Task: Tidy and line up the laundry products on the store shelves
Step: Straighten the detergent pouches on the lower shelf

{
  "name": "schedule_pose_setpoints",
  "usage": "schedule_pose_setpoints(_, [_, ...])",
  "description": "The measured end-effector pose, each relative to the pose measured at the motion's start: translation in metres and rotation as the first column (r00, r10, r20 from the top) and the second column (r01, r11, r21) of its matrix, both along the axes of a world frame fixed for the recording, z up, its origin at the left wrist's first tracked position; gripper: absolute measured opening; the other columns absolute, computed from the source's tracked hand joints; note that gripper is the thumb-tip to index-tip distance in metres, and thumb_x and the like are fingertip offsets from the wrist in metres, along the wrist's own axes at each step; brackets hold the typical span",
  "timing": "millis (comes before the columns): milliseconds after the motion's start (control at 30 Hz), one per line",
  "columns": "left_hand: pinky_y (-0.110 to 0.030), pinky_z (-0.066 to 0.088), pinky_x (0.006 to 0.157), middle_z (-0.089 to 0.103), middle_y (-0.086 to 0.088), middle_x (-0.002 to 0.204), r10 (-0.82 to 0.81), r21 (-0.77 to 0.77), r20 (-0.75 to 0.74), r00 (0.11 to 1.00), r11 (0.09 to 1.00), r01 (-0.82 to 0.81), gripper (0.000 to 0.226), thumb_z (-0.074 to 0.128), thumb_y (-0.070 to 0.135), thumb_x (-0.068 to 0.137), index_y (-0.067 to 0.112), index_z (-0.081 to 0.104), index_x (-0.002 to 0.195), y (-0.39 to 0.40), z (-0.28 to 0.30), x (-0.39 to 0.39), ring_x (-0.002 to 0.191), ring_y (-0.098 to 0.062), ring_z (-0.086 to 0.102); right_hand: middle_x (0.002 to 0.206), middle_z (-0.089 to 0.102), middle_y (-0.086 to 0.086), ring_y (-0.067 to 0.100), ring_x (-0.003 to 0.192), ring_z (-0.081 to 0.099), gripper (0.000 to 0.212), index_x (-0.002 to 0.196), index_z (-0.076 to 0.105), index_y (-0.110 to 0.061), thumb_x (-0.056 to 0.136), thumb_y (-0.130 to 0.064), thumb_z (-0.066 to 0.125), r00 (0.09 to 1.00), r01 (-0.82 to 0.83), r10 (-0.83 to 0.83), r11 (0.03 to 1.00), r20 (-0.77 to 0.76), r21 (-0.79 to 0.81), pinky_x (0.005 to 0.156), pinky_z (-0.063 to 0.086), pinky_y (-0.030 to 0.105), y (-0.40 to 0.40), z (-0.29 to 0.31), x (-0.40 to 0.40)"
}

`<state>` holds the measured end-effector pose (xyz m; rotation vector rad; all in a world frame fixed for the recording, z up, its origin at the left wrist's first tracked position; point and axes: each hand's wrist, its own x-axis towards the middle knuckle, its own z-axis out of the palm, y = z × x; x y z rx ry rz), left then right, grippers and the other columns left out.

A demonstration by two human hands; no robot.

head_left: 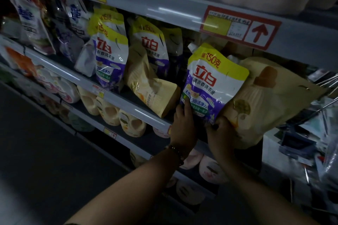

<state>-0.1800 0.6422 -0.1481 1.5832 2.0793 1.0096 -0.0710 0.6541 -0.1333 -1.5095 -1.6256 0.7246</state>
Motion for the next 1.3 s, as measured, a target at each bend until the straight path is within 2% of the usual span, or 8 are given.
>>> schedule_pose_setpoints(167, [-0.05,0.047,0.104,0.014,-0.012,0.163,-0.04,-0.059,-0.052,0.998,0.998,0.037,0.098,0.067,0.038,0.091,0.021,-0.002,0.159,-0.007,0.003,-0.002,0.145,-0.032,0.03,0.12,0.062,0.003,0.02,0.112,0.06,0.038,0.12,0.054,-0.014,0.085,-0.015,0.069,0.986,-0.079,0.053,0.984,-0.16,-0.162,0.082,0.052,0.031,-0.006,-0.005,0.004])
schedule_pose_setpoints(267, [-0.051,0.038,0.113,0.012,-0.01,0.165,-0.117,-0.083,-0.1,0.988,0.991,0.109,0.098,0.068,0.04,0.089,0.023,0.001,0.159,-0.029,0.009,-0.006,0.148,-0.029,0.024,0.139,0.05,-0.009,0.01,0.129,0.047,0.063,0.141,0.041,-0.026,0.086,-0.018,0.071,0.957,-0.225,0.179,0.954,-0.227,-0.198,0.09,0.045,0.021,-0.027,0.009,0.014])
schedule_pose_setpoints(400, [-0.043,0.01,0.12,0.004,-0.005,0.166,-0.201,-0.119,-0.323,0.925,0.978,0.17,0.085,0.058,0.046,0.094,0.032,0.004,0.158,-0.066,0.033,-0.017,0.152,-0.026,0.009,0.163,0.002,-0.014,0.016,0.149,0.01,0.099,0.151,-0.009,-0.046,0.088,-0.036,0.067,0.927,-0.211,0.279,0.941,0.251,-0.267,0.114,0.031,0.047,-0.053,0.027,0.026])
schedule_pose_setpoints(467, [-0.039,0.004,0.117,-0.002,-0.003,0.166,-0.187,-0.167,-0.38,0.906,0.977,0.132,0.08,0.052,0.05,0.096,0.038,0.001,0.156,-0.082,0.044,-0.027,0.152,-0.025,0.003,0.162,-0.013,-0.015,0.015,0.15,-0.004,0.1,0.15,-0.017,-0.044,0.091,-0.041,0.063,0.85,-0.216,0.309,0.943,0.427,-0.254,0.119,0.02,0.045,-0.059,0.036,0.029])
schedule_pose_setpoints(700, [-0.044,0.006,0.125,-0.017,-0.003,0.165,-0.14,-0.294,-0.378,0.915,0.956,0.025,0.083,0.043,0.055,0.095,0.036,-0.011,0.155,-0.104,0.052,-0.068,0.152,-0.027,-0.01,0.164,0.006,0.001,0.019,0.149,-0.009,0.077,0.156,0.014,-0.025,0.094,-0.049,0.053,0.6,-0.515,0.439,0.852,0.669,-0.096,0.114,-0.004,0.031,-0.057,0.057,0.017])
schedule_pose_setpoints(833, [-0.044,0.006,0.124,-0.019,-0.004,0.164,-0.1,-0.269,-0.422,0.901,0.963,-0.019,0.079,0.046,0.052,0.098,0.035,-0.004,0.157,-0.106,0.049,-0.089,0.152,-0.028,-0.01,0.164,-0.008,-0.005,0.018,0.149,-0.017,0.077,0.156,0.001,-0.029,0.097,-0.054,0.043,0.535,-0.541,0.475,0.828,0.699,-0.148,0.113,-0.013,0.03,-0.054,0.067,-0.007])
schedule_pose_setpoints(1067, [-0.043,0.003,0.123,-0.022,0.0,0.164,-0.06,-0.237,-0.384,0.921,0.971,-0.036,0.078,0.045,0.055,0.098,0.037,-0.003,0.156,-0.095,0.046,-0.126,0.152,-0.025,-0.012,0.163,-0.008,-0.013,0.012,0.149,-0.011,0.075,0.156,0.004,-0.032,0.097,-0.051,0.046,0.582,-0.558,0.543,0.808,0.605,-0.19,0.117,0.0,0.028,-0.047,0.085,-0.058])
schedule_pose_setpoints(1300, [-0.042,0.003,0.122,-0.021,-0.001,0.164,-0.106,-0.24,-0.354,0.929,0.971,0.02,0.078,0.043,0.057,0.099,0.036,-0.005,0.157,-0.074,0.042,-0.167,0.152,-0.027,-0.01,0.16,0.023,-0.002,0.021,0.148,0.014,0.067,0.154,0.025,-0.024,0.095,-0.039,0.054,0.622,-0.577,0.498,0.813,0.604,-0.076,0.116,0.019,0.035,-0.013,0.101,-0.129])
